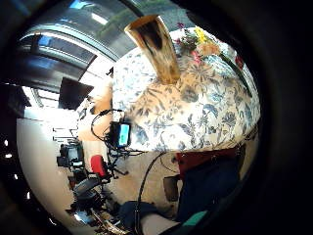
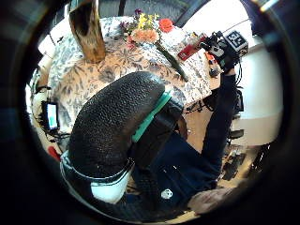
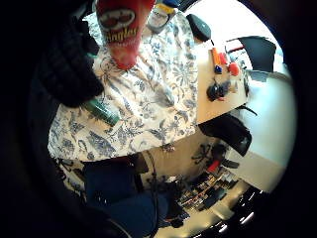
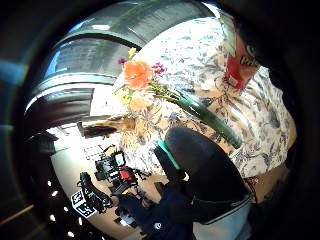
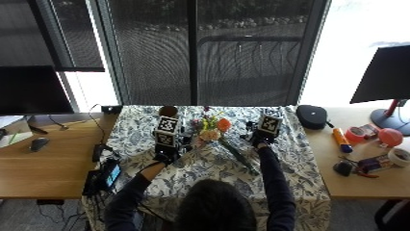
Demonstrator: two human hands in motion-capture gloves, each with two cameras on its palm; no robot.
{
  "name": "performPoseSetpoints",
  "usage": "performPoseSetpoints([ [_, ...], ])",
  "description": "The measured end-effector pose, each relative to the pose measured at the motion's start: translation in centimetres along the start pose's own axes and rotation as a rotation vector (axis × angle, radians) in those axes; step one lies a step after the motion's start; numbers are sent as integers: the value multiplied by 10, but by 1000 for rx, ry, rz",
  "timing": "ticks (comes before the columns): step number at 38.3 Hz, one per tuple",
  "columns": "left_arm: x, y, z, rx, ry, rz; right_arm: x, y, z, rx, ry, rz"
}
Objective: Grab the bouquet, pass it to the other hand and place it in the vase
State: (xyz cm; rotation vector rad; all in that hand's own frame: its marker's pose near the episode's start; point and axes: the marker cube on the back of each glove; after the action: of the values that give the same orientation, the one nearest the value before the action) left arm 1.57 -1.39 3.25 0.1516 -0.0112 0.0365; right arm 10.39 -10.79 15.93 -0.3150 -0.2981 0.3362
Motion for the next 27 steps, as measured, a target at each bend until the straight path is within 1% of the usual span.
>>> performPoseSetpoints([
  [3,2,0,0,-3,0,-5,4,-3,18,-45,-34,-10],
  [5,2,0,-1,-3,-6,-13,5,7,25,-144,-66,-65],
  [7,2,0,-1,-1,-11,-20,6,22,29,-340,-121,-203],
  [10,2,0,-1,2,-16,-29,9,51,32,-728,-229,-495],
  [12,1,0,-1,-1,-20,-29,9,68,35,-955,-292,-668],
  [13,1,-1,0,-2,-20,-27,9,75,37,-1032,-314,-726],
  [14,0,-1,1,-5,-21,-25,8,80,40,-1081,-328,-760],
  [15,0,0,1,-9,-22,-23,7,84,44,-1103,-336,-773],
  [17,0,-1,3,-14,-20,-17,2,88,53,-1101,-338,-762],
  [22,-1,-2,7,-24,-12,-9,-8,94,77,-1022,-319,-674],
  [24,-2,-1,7,-24,-13,-9,-10,91,85,-933,-286,-591],
  [27,-4,-4,9,-18,-8,-4,-12,79,96,-722,-203,-407],
])
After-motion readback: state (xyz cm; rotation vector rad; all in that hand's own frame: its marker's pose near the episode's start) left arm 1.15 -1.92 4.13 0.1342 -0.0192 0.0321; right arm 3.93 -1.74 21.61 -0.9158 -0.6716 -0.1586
